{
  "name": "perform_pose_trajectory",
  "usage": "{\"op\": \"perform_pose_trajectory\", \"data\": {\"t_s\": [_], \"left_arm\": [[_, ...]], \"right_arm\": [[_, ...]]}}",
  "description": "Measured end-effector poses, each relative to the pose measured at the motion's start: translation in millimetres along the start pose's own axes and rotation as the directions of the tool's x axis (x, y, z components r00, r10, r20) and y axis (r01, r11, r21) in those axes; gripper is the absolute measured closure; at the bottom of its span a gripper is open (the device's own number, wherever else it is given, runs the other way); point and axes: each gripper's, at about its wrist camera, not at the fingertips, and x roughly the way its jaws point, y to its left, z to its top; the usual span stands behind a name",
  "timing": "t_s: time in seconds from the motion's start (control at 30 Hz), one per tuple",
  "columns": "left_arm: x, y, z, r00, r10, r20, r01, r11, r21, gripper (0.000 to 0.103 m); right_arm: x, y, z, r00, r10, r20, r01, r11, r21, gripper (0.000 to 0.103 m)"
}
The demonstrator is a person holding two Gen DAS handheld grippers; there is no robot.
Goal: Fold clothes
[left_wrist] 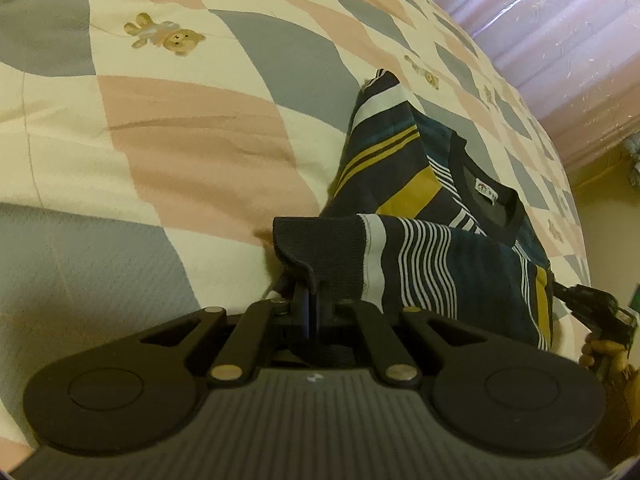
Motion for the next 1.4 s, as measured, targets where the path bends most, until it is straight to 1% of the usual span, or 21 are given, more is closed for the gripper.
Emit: {"op": "perform_pose_trajectory", "data": {"t_s": [0.07, 0.13, 0.2, 0.27, 0.37, 0.47, 0.53, 0.6, 0.67, 0.73, 0.8, 0.87, 0.93, 1.0, 1.07, 1.13, 1.2, 1.27, 1.3, 1.33, 1.4], "left_arm": [[-1, -2, -3, 1.0, 0.004, 0.009, -0.004, 1.0, 0.0, 0.102], [-6, -5, -5, 1.0, 0.006, 0.016, -0.006, 1.0, 0.003, 0.102], [-16, -9, -6, 0.999, 0.0, 0.037, -0.001, 1.0, 0.023, 0.102], [-21, -14, -4, 0.999, 0.0, 0.05, -0.003, 0.998, 0.064, 0.102], [-6, -15, -1, 0.999, 0.039, 0.006, -0.04, 0.993, 0.111, 0.101], [7, -6, 4, 0.999, 0.02, -0.047, -0.017, 0.998, 0.058, 0.096], [4, 1, 5, 0.999, -0.029, -0.046, 0.029, 1.0, 0.0, 0.078], [0, 7, 3, 0.997, -0.06, -0.042, 0.058, 0.996, -0.064, 0.069], [1, 11, 1, 0.996, -0.073, -0.049, 0.067, 0.991, -0.116, 0.069], [2, 12, 2, 0.996, -0.074, -0.054, 0.067, 0.99, -0.126, 0.068], [2, 13, 3, 0.995, -0.08, -0.06, 0.071, 0.987, -0.143, 0.066], [2, 13, 3, 0.994, -0.084, -0.065, 0.074, 0.986, -0.151, 0.065], [3, 14, 3, 0.994, -0.084, -0.069, 0.073, 0.985, -0.155, 0.079], [8, 12, 3, 0.996, -0.051, -0.072, 0.041, 0.99, -0.133, 0.101], [3, 4, 4, 0.999, -0.019, -0.043, 0.014, 0.995, -0.098, 0.102], [-3, -10, 6, 0.999, 0.026, -0.023, -0.026, 0.999, -0.02, 0.101], [-7, -26, 7, 0.997, 0.077, -0.017, -0.076, 0.994, 0.076, 0.101], [-8, -38, 9, 0.994, 0.105, -0.004, -0.104, 0.985, 0.139, 0.102], [-10, -47, 10, 0.993, 0.116, 0.011, -0.116, 0.977, 0.18, 0.102], [-11, -63, 10, 0.991, 0.13, 0.035, -0.134, 0.958, 0.254, 0.102], [-13, -95, 10, 0.986, 0.149, 0.08, -0.168, 0.903, 0.395, 0.102]], "right_arm": [[21, -2, 1, 0.999, 0.003, -0.048, -0.002, 1.0, 0.005, 0.099], [27, 2, 3, 0.999, -0.009, -0.053, 0.008, 1.0, -0.016, 0.098], [19, 8, 4, 0.999, -0.011, -0.041, 0.009, 0.999, -0.049, 0.093], [9, 9, 3, 1.0, 0.001, -0.016, -0.002, 0.999, -0.054, 0.092], [10, 7, -1, 0.999, -0.016, -0.03, 0.015, 0.999, -0.043, 0.092], [-14, 22, -5, 1.0, -0.007, 0.026, 0.007, 1.0, -0.02, 0.087], [-39, 38, -16, 0.996, 0.045, 0.073, -0.044, 0.999, -0.019, 0.087], [-60, 59, -34, 0.989, 0.123, 0.081, -0.122, 0.992, -0.02, 0.087], [-71, 79, -54, 0.981, 0.188, 0.054, -0.187, 0.982, -0.029, 0.086], [-73, 96, -75, 0.973, 0.23, 0.012, -0.229, 0.973, -0.025, 0.084], [-66, 110, -93, 0.968, 0.248, -0.032, -0.248, 0.969, -0.014, 0.085], [-66, 118, -102, 0.97, 0.242, -0.035, -0.243, 0.97, -0.007, 0.082], [-69, 126, -109, 0.968, 0.25, -0.021, -0.25, 0.968, -0.007, 0.082], [-71, 139, -112, 0.957, 0.291, -0.019, -0.291, 0.957, -0.01, 0.082], [-67, 151, -117, 0.945, 0.322, -0.052, -0.324, 0.946, -0.023, 0.082], [-65, 159, -122, 0.945, 0.32, -0.066, -0.323, 0.946, -0.032, 0.082], [-65, 158, -126, 0.941, 0.33, -0.068, -0.331, 0.944, 0.005, 0.082], [-65, 157, -128, 0.934, 0.348, -0.075, -0.347, 0.937, 0.037, 0.082], [-64, 157, -129, 0.933, 0.35, -0.08, -0.348, 0.937, 0.038, 0.082], [-64, 157, -129, 0.935, 0.346, -0.081, -0.344, 0.938, 0.037, 0.082], [-63, 154, -129, 0.935, 0.345, -0.08, -0.342, 0.938, 0.05, 0.082]]}}
